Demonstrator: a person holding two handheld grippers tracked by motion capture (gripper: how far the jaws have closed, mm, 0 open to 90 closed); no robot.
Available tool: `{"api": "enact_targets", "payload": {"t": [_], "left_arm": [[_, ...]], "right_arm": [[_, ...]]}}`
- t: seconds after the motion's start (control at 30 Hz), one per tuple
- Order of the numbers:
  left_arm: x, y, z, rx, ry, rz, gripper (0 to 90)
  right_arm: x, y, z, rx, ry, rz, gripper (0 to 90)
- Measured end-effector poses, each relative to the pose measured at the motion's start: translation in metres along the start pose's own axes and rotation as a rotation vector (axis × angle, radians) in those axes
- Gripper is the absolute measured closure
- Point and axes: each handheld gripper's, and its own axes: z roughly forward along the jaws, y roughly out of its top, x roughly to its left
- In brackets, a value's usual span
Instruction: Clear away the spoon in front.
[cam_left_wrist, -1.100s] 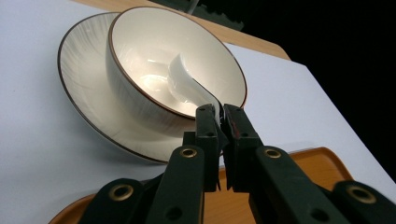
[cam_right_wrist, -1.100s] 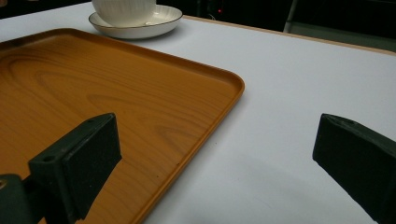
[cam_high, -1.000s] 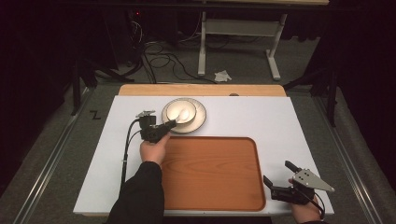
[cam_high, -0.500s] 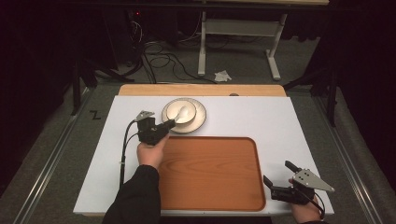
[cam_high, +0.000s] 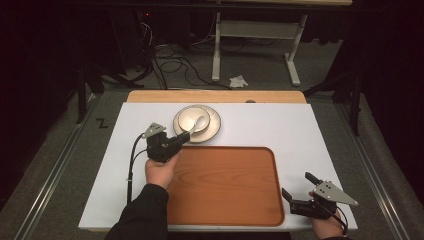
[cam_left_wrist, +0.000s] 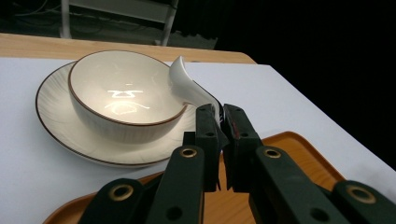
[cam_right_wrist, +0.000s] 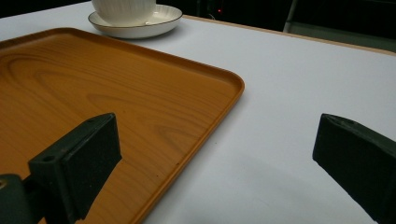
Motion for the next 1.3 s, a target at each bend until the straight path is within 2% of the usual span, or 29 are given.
{"api": "enact_targets", "payload": {"t": [0.03,0.07,0.27,0.53,0.57,0.6,0.63,0.73,0.87,0.93,0.97,1.0,1.1,1.2,1.3], "left_arm": [[0.000,0.000,0.000,0.000,0.000,0.000,85.7],[-0.002,-0.002,-0.003,0.003,0.004,0.019,85.7],[-0.004,-0.010,-0.015,0.001,0.000,0.023,85.6],[-0.008,-0.022,-0.034,0.002,-0.011,0.056,85.6],[-0.009,-0.025,-0.036,0.003,-0.009,0.068,85.6],[-0.012,-0.032,-0.042,0.009,-0.003,0.101,85.6],[-0.012,-0.032,-0.042,0.009,-0.003,0.101,85.6],[-0.017,-0.045,-0.056,0.001,-0.029,0.102,85.6],[-0.022,-0.053,-0.066,-0.002,-0.062,0.090,85.6],[-0.032,-0.063,-0.075,-0.011,-0.083,0.110,85.7],[-0.032,-0.063,-0.075,-0.011,-0.083,0.110,85.7],[-0.038,-0.071,-0.079,-0.015,-0.092,0.141,85.6],[-0.042,-0.080,-0.082,-0.009,-0.106,0.165,85.6],[-0.044,-0.090,-0.078,0.032,-0.105,0.201,85.6],[-0.043,-0.092,-0.074,0.037,-0.111,0.187,85.6]], "right_arm": [[0.000,0.000,0.000,0.000,0.000,0.000,1.6],[0.000,0.000,0.000,0.001,0.000,0.000,1.6],[0.000,0.000,0.000,0.001,-0.001,0.002,1.6],[-0.001,-0.001,0.000,0.003,-0.003,0.003,1.6],[0.000,-0.001,0.000,0.004,-0.004,0.005,1.6],[0.000,-0.001,0.000,0.004,-0.004,0.003,1.6],[0.000,-0.001,0.000,0.004,-0.004,0.003,1.6],[0.000,-0.001,0.000,0.003,-0.005,0.001,1.6],[-0.001,-0.001,0.000,0.008,-0.008,0.005,1.6],[-0.001,-0.001,0.001,0.008,-0.007,0.006,1.6],[-0.001,-0.001,0.001,0.008,-0.007,0.006,1.6],[-0.001,-0.001,0.000,0.006,-0.009,0.000,1.6],[-0.001,-0.001,0.000,0.008,-0.011,0.006,1.6],[-0.001,-0.002,0.001,0.011,-0.019,0.010,1.6],[0.000,-0.002,0.002,0.018,-0.021,0.012,1.6]]}}
